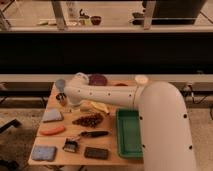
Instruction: Place fork in red bowl
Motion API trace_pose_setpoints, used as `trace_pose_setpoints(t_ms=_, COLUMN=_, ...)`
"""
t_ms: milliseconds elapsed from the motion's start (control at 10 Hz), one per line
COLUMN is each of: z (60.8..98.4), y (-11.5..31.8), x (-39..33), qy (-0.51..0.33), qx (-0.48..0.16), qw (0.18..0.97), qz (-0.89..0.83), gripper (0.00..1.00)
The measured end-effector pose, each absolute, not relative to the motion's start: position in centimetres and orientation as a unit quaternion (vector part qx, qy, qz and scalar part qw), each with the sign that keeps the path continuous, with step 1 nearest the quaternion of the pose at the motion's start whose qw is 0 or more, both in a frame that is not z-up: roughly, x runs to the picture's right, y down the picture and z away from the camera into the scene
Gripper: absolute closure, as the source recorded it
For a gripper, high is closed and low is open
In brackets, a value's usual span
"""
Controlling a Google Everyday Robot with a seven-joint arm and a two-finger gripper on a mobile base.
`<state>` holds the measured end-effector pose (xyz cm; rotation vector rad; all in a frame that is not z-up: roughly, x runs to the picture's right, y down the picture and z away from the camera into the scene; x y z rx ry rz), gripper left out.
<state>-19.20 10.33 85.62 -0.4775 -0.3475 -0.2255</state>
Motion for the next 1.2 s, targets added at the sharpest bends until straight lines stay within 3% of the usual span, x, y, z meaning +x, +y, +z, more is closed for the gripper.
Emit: trace_pose_setpoints(t_ms=1200, z=88.4, y=9.3, x=-16.8, qy=-0.16, qx=-0.213, qw=0.956, qz=-0.124, gripper=0.2)
